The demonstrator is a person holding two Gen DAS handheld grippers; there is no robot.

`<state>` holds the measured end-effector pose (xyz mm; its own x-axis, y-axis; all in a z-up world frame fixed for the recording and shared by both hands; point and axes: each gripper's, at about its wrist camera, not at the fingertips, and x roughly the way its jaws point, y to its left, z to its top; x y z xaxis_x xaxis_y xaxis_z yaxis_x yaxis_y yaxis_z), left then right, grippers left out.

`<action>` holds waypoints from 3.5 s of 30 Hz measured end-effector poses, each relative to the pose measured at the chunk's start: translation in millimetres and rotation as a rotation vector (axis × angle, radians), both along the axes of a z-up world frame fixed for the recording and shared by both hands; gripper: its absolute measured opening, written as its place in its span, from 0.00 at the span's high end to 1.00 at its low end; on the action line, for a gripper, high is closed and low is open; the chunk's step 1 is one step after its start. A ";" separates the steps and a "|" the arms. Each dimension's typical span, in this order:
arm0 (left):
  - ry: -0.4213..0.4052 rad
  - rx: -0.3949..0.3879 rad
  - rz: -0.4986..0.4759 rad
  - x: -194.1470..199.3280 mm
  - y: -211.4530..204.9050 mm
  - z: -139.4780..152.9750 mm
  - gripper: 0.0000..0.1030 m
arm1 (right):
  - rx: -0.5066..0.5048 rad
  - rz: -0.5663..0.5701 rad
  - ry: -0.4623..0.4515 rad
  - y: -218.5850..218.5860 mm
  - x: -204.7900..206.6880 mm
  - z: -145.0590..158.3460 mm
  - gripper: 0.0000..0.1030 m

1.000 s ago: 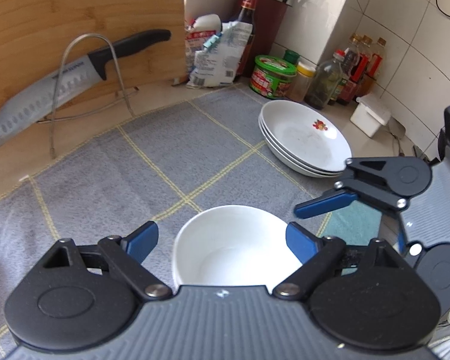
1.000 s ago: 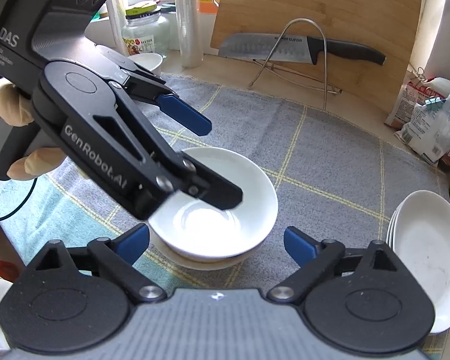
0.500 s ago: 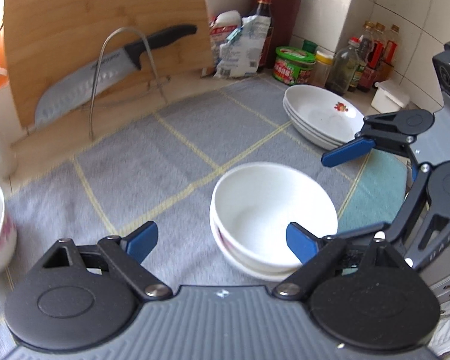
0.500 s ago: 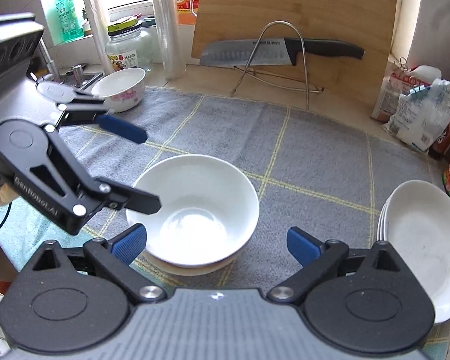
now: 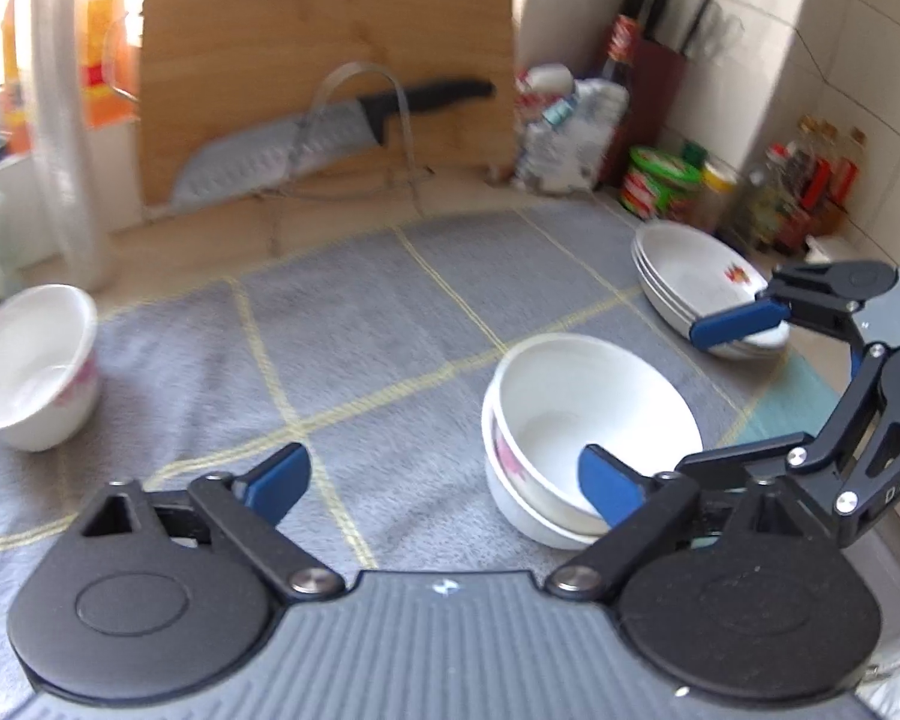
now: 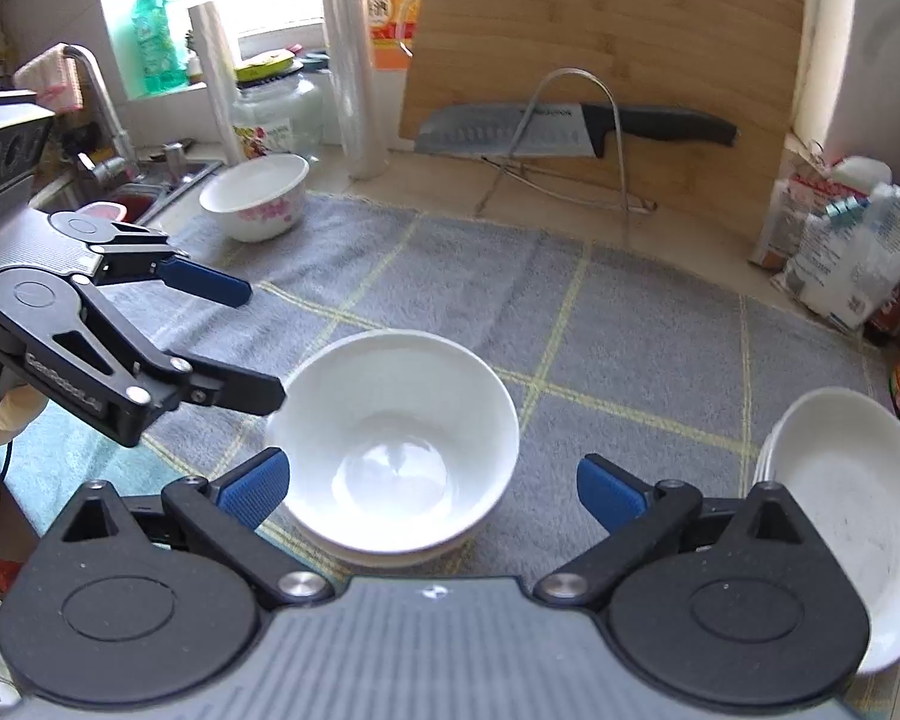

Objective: Organize plates and bowls
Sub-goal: 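Move the right gripper to the flower-print bowl by the glass jar, then grasp the rim of the flower-print bowl with the right gripper, then lift the flower-print bowl and carry it toward the stacked bowls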

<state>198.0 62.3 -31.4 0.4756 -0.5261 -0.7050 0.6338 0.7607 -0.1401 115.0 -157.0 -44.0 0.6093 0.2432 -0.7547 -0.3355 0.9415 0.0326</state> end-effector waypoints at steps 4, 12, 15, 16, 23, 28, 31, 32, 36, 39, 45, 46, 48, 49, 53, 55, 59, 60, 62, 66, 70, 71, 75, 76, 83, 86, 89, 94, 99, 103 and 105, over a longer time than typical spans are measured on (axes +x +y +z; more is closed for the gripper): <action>-0.042 0.021 0.106 -7.4 19.1 6.9 0.03 | 0.030 0.051 -0.004 4.4 10.0 2.3 0.00; -0.086 0.067 0.235 11.8 86.2 1.8 0.03 | 0.009 0.060 -0.037 52.4 38.0 6.8 0.00; -0.100 0.087 0.228 25.5 110.8 0.9 0.03 | -0.021 0.055 -0.054 82.7 49.5 7.6 0.00; -0.117 0.100 0.219 30.2 119.1 0.4 0.03 | -0.027 0.056 -0.055 93.3 54.2 8.3 0.00; -0.145 0.114 0.228 66.8 152.2 -12.6 0.03 | -0.044 0.042 -0.038 146.2 88.4 10.9 0.00; -0.189 0.136 0.217 83.3 151.6 -27.2 0.03 | -0.061 0.049 -0.032 168.8 113.3 14.1 0.00; -0.197 0.141 0.201 92.8 147.6 -36.5 0.03 | -0.064 0.065 -0.024 179.0 130.2 15.4 0.00; -0.195 0.143 0.201 96.0 146.2 -39.5 0.03 | -0.063 0.073 -0.020 182.4 136.1 15.5 0.00; -0.183 0.139 0.216 108.8 142.5 -50.0 0.03 | -0.053 0.102 -0.003 193.5 160.8 13.0 0.00; -0.187 0.143 0.226 116.4 141.0 -52.5 0.03 | -0.045 0.121 0.023 202.6 179.6 7.7 0.00; -0.180 0.141 0.214 126.8 141.3 -58.6 0.04 | -0.025 0.155 0.065 217.8 214.0 -4.7 0.00; -0.179 0.140 0.208 127.8 141.2 -59.4 0.04 | -0.025 0.162 0.068 220.4 219.0 -6.7 0.00; -0.179 0.138 0.203 129.0 141.2 -60.7 0.05 | -0.027 0.177 0.076 226.7 228.3 -10.1 0.00; -0.181 0.139 0.201 128.7 140.6 -60.8 0.05 | -0.029 0.182 0.079 229.5 232.8 -12.0 0.00; -0.187 0.135 0.189 131.1 140.5 -61.4 0.07 | -0.023 0.201 0.092 238.1 249.8 -19.8 0.00; -0.184 0.128 0.185 134.0 141.0 -61.5 0.10 | -0.017 0.208 0.100 240.9 256.8 -22.9 0.00; -0.188 0.124 0.173 135.1 140.8 -62.5 0.11 | -0.006 0.222 0.118 245.6 268.8 -29.8 0.01; -0.193 0.128 0.165 134.6 140.3 -63.2 0.12 | -0.005 0.225 0.120 246.5 270.9 -31.2 0.02; -0.202 0.138 0.152 133.3 139.2 -63.9 0.14 | 0.002 0.234 0.127 247.9 274.9 -34.1 0.03; -0.207 0.128 0.131 133.6 139.1 -62.0 0.17 | 0.002 0.243 0.136 249.7 281.9 -38.7 0.09; -0.206 0.122 0.120 134.2 140.3 -61.9 0.18 | 0.007 0.255 0.143 251.2 284.6 -40.8 0.13; -0.206 0.123 0.119 134.1 140.3 -61.9 0.18 | 0.009 0.257 0.143 251.2 284.8 -40.8 0.14; -0.207 0.125 0.116 135.9 139.9 -61.3 0.18 | 0.018 0.261 0.146 251.1 284.8 -41.3 0.15; -0.207 0.125 0.115 136.4 139.5 -61.3 0.18 | 0.019 0.262 0.147 251.2 284.6 -41.7 0.15; -0.206 0.126 0.113 135.7 139.8 -61.8 0.18 | 0.025 0.257 0.154 250.5 285.4 -41.4 0.17; -0.207 0.132 0.109 135.4 139.4 -61.5 0.18 | 0.031 0.256 0.161 249.8 285.5 -40.4 0.17; -0.203 0.138 0.107 134.5 139.2 -61.0 0.18 | 0.051 0.257 0.171 247.8 284.9 -36.9 0.17; -0.194 0.139 0.101 129.8 139.1 -54.4 0.18 | 0.071 0.261 0.176 246.2 278.3 -28.6 0.17; -0.184 0.159 0.085 121.2 137.2 -47.3 0.18 | 0.074 0.257 0.178 245.1 267.1 -22.8 0.17; -0.164 0.176 0.060 111.9 135.2 -40.3 0.18 | 0.090 0.249 0.184 241.2 253.1 -17.3 0.17; -0.152 0.169 0.045 104.9 134.8 -36.3 0.18 | 0.100 0.239 0.186 237.5 244.6 -14.6 0.17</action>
